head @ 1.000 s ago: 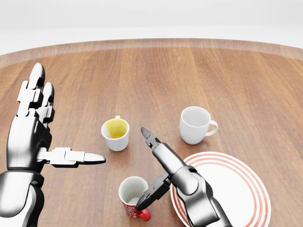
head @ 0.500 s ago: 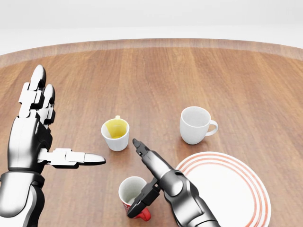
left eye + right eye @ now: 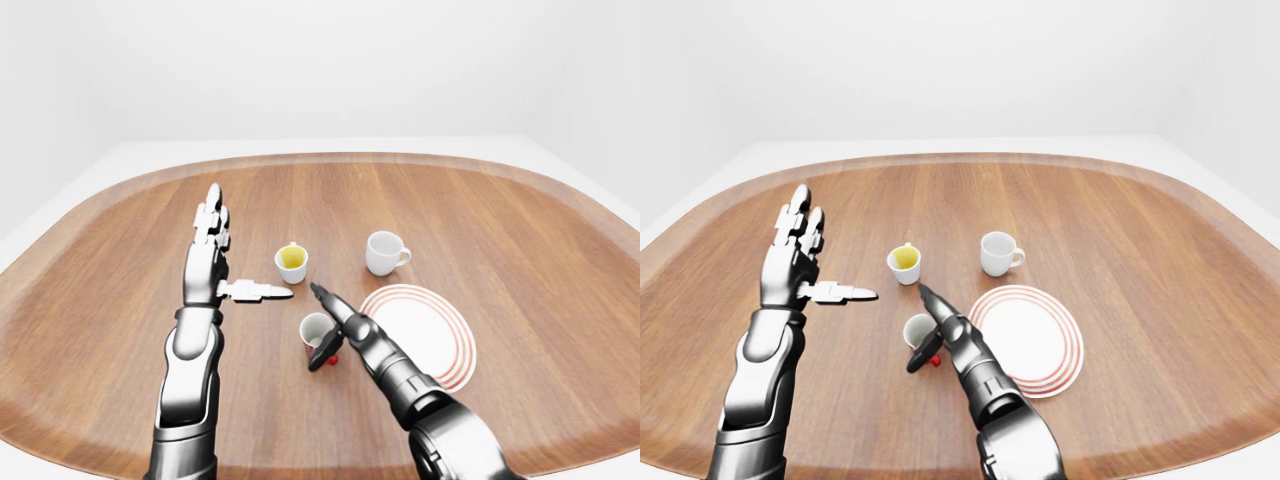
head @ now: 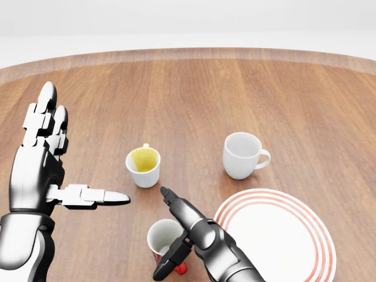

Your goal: Pick up the red mug and put it on the plate

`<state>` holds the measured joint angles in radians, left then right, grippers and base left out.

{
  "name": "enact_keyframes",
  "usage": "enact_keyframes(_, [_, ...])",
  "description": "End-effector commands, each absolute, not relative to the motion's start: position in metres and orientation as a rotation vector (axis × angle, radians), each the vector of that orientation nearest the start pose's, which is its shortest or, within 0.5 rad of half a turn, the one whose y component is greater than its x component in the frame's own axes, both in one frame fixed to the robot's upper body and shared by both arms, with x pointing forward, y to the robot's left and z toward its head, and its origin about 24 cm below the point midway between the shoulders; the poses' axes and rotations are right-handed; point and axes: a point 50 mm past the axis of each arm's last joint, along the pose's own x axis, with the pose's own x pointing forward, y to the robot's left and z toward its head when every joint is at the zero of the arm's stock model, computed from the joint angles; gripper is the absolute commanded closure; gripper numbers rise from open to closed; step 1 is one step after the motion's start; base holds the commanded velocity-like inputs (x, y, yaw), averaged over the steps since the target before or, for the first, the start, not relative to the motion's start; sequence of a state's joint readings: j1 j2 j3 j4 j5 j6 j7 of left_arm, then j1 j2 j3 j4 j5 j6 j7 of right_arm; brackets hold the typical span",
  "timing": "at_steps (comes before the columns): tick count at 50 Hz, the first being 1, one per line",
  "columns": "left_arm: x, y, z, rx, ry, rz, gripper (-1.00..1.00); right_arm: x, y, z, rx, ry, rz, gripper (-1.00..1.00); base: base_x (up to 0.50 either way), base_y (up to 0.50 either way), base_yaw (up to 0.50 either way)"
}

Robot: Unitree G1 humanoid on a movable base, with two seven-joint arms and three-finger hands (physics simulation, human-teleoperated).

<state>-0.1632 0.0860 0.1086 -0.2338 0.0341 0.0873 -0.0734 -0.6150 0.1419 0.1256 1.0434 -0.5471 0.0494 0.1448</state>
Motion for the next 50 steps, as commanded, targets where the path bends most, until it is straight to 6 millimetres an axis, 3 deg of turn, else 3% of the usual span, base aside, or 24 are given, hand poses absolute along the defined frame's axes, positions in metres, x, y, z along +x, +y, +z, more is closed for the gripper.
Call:
enact_keyframes(1, [0.273,0.174,0.13,0.126,-0.3,0.0,-1.0,0.308,-0.035,-0.033,-0.609,0.467,0.587,-1.0,0.0,0.0,0.0])
enact_keyframes(15, [0.273,0.175,0.127,0.125,-0.288,0.001,-1.0,0.303,-0.034,-0.038,-0.618,0.478,0.595,-1.0,0.0,0.0,0.0])
enact_keyframes(16, [0.273,0.175,0.127,0.124,-0.286,0.001,-1.0,0.303,-0.035,-0.039,-0.618,0.478,0.595,-0.69,0.0,0.0,0.0])
enact_keyframes(17, [0.273,0.175,0.126,0.125,-0.284,0.001,-1.0,0.303,-0.035,-0.039,-0.618,0.477,0.595,0.2,0.0,0.0,0.0])
enact_keyframes(18, [0.273,0.175,0.126,0.124,-0.283,0.001,-1.0,0.303,-0.035,-0.039,-0.617,0.476,0.595,0.84,0.0,0.0,0.0])
enact_keyframes(19, [0.273,0.175,0.126,0.124,-0.284,0.001,-1.0,0.303,-0.035,-0.039,-0.617,0.477,0.597,1.0,0.0,0.0,0.0])
enact_keyframes(37, [0.273,0.175,0.124,0.123,-0.276,0.002,-1.0,0.302,-0.038,-0.041,-0.622,0.48,0.594,1.0,0.0,0.0,0.0])
enact_keyframes(50, [0.272,0.174,0.125,0.123,-0.278,0.001,-1.0,0.313,-0.043,-0.021,-0.622,0.428,0.565,1.0,0.0,0.0,0.0])
